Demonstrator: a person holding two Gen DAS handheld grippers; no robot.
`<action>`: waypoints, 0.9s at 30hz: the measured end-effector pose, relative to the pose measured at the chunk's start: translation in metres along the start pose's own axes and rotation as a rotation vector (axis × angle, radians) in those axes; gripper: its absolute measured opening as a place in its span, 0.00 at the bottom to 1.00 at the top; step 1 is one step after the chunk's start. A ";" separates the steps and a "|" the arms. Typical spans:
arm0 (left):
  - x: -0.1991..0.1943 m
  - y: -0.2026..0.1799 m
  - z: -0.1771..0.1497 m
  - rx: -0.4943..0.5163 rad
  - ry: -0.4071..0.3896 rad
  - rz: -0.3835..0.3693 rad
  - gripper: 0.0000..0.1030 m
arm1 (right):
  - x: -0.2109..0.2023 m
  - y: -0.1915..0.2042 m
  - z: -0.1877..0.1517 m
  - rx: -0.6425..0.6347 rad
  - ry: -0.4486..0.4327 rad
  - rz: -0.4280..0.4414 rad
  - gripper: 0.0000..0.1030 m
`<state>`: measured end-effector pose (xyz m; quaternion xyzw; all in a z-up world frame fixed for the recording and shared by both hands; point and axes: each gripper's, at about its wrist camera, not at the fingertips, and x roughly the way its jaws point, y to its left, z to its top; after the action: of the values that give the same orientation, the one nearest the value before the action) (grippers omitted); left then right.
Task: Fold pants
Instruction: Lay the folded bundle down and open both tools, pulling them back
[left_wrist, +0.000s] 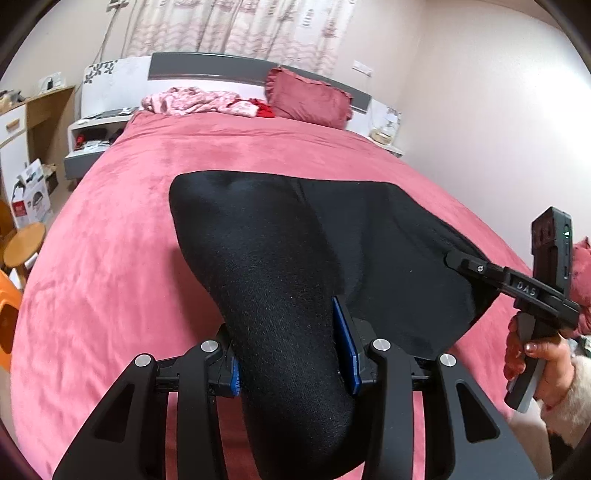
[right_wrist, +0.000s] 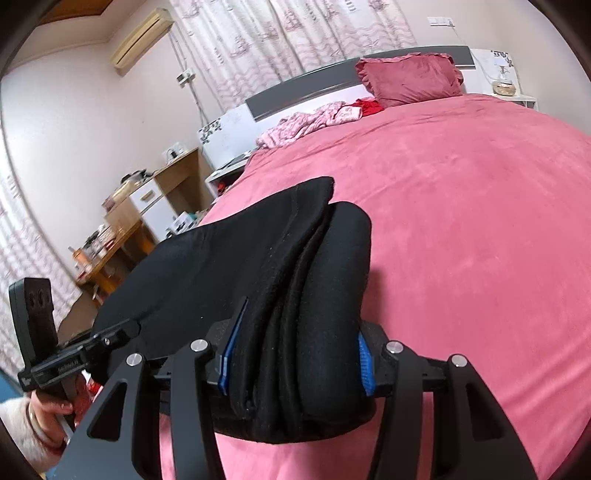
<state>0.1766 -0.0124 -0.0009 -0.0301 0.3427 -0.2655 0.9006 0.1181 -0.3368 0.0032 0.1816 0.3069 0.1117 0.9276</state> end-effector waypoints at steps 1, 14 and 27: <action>0.013 0.003 0.002 -0.005 0.008 0.010 0.39 | 0.010 -0.007 -0.001 0.008 0.010 -0.016 0.50; 0.000 0.035 -0.040 -0.145 -0.058 0.192 0.83 | -0.004 -0.027 0.002 0.029 -0.077 -0.153 0.51; 0.122 0.012 0.074 -0.011 0.107 0.270 0.61 | 0.143 0.023 0.057 -0.283 0.199 -0.263 0.41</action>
<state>0.3051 -0.0726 -0.0211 0.0257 0.3924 -0.1414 0.9085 0.2631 -0.2860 -0.0208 -0.0037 0.3993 0.0491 0.9155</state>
